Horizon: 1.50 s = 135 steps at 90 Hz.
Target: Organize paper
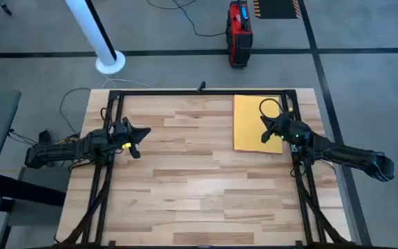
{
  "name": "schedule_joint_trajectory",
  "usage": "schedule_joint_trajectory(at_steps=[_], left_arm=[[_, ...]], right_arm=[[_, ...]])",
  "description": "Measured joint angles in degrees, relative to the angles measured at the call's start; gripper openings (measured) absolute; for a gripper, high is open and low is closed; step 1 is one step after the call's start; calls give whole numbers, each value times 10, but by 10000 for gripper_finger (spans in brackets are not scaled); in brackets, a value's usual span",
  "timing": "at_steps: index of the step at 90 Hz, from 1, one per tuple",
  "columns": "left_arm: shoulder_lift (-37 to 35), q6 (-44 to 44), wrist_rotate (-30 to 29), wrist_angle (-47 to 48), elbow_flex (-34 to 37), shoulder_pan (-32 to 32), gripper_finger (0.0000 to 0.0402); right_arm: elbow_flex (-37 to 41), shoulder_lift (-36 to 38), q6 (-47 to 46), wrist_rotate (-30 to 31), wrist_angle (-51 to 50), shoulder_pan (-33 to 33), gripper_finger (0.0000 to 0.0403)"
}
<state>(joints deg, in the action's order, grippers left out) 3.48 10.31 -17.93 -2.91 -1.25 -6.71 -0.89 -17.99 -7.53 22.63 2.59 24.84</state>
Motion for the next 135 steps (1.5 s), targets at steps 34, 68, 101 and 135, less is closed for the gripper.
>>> schedule_joint_trajectory(at_steps=[34,68,101,135], left_arm=[[0,0,0,0,0,0,0],[0,0,0,0,0,0,0],[0,9,0,0,0,0,0],[0,26,0,0,0,0,0]], right_arm=[[0,0,0,0,0,0,0],[1,0,-1,0,11,0,0],[2,0,-1,-1,37,-1,0],[1,-5,-6,-254,88,-5,0]])
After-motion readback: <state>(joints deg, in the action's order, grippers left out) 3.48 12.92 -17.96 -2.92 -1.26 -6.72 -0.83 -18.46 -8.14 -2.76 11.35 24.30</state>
